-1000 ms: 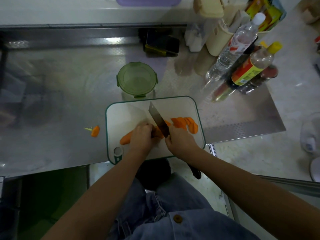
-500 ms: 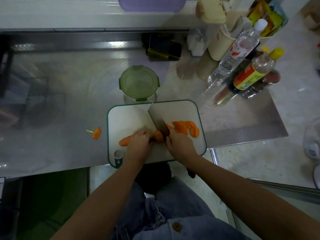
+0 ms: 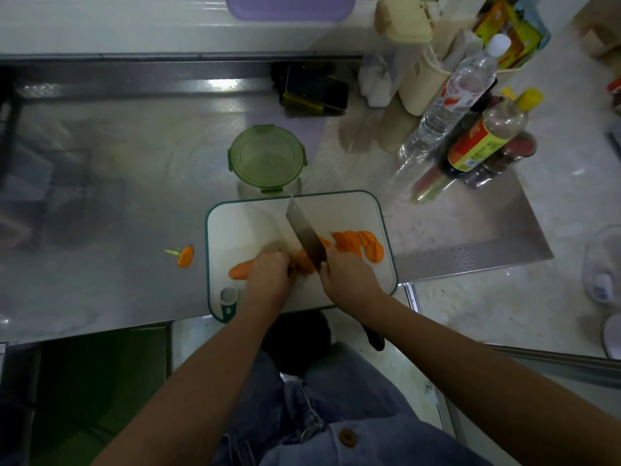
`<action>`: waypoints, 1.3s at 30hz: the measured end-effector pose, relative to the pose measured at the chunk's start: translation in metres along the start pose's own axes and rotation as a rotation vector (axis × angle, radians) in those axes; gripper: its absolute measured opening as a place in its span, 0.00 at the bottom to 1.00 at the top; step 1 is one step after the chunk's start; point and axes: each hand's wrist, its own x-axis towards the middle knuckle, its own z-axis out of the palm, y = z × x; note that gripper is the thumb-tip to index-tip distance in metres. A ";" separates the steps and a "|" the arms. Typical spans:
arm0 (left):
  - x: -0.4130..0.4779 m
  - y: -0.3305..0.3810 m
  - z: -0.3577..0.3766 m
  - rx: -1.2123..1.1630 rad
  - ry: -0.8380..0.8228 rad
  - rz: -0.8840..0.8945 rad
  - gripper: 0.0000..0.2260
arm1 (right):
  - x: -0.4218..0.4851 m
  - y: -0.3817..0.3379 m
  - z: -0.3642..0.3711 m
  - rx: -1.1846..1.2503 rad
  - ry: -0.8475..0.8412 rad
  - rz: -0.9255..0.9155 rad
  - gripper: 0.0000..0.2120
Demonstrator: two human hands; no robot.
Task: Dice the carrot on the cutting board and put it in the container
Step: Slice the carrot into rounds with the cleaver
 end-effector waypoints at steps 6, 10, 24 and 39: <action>0.001 -0.001 0.000 -0.013 -0.020 -0.018 0.06 | -0.001 -0.002 0.008 -0.037 -0.008 0.023 0.08; 0.000 0.000 -0.003 -0.006 -0.022 0.014 0.06 | -0.004 -0.002 0.015 -0.042 -0.006 0.045 0.09; 0.001 0.002 -0.003 0.011 -0.049 -0.027 0.09 | 0.008 0.007 0.018 -0.043 0.006 -0.005 0.17; 0.004 0.004 -0.005 -0.021 -0.086 -0.089 0.08 | -0.002 -0.001 -0.011 -0.028 -0.053 -0.108 0.19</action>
